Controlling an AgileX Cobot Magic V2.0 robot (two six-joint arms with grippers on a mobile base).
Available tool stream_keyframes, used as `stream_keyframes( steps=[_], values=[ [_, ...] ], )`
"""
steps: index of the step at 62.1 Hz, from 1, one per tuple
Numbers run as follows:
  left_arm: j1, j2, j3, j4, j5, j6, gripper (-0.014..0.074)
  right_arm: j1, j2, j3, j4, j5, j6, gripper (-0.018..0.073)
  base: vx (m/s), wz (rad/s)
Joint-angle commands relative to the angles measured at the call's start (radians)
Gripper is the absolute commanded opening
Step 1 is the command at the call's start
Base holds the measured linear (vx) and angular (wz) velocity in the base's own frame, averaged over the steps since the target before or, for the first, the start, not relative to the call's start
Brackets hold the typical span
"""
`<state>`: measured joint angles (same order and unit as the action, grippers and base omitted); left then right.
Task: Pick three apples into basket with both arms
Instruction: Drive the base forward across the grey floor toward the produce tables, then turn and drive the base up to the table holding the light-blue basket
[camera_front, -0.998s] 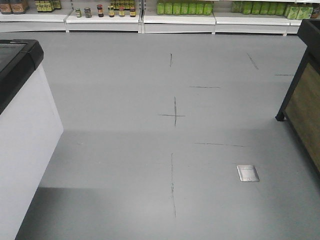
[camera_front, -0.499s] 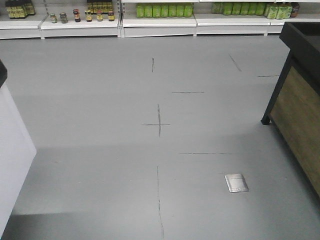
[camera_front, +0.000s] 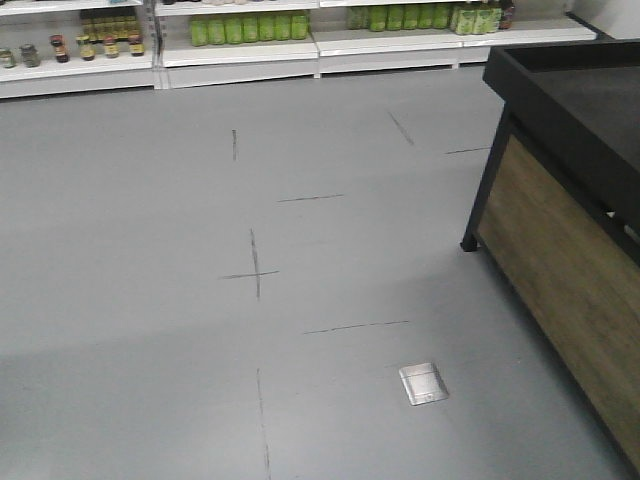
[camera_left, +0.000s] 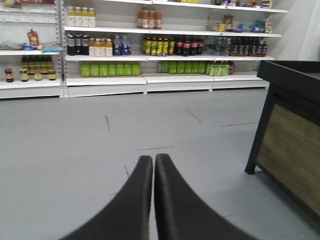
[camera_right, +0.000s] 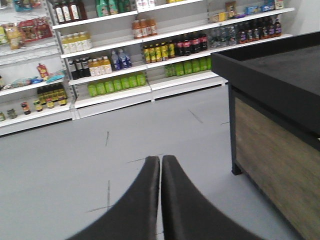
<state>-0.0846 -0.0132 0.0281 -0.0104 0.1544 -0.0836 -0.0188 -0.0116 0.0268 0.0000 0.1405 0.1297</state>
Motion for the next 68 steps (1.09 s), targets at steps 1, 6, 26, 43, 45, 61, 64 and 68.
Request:
stream_keyframes(
  steps=[1,6,26,43,45,61,64,68],
  values=[
    [-0.006,-0.011,-0.025,-0.001,-0.081,-0.003,-0.0006,-0.004,-0.011,0.013,-0.007,-0.076,-0.008,-0.0005,0.24,-0.43],
    [-0.006,-0.011,-0.025,-0.001,-0.081,-0.003,-0.0006,-0.004,-0.011,0.013,-0.007,-0.076,-0.008,-0.0005,0.23,-0.47],
    [-0.006,-0.011,-0.025,-0.001,-0.081,-0.003,-0.0006,-0.004,-0.011,0.013,-0.007,-0.076,-0.008,-0.0005,0.2,-0.61],
    [-0.006,-0.011,-0.025,-0.001,-0.081,-0.003,-0.0006,-0.004,-0.011,0.013,-0.007,-0.076,-0.008,-0.0005,0.17,-0.68],
    [-0.006,-0.011,-0.025,-0.001,-0.081,-0.003,-0.0006,-0.004,-0.011,0.013,-0.007,-0.076,-0.008,-0.0005,0.17,-0.64],
    [-0.006,-0.011,-0.025,-0.001,-0.081,-0.003,-0.0006,-0.004,-0.011,0.013,-0.007,-0.076,-0.008,-0.0005,0.15,-0.6],
    [-0.006,-0.011,-0.025,-0.001,-0.081,-0.003,-0.0006,-0.004,-0.011,0.013,-0.007,-0.076,-0.008,-0.0005,0.14,-0.57],
    [-0.006,-0.011,-0.025,-0.001,-0.081,-0.003,-0.0006,-0.004,-0.011,0.013,-0.007,-0.076,-0.008,-0.0005,0.14,-0.55]
  ],
)
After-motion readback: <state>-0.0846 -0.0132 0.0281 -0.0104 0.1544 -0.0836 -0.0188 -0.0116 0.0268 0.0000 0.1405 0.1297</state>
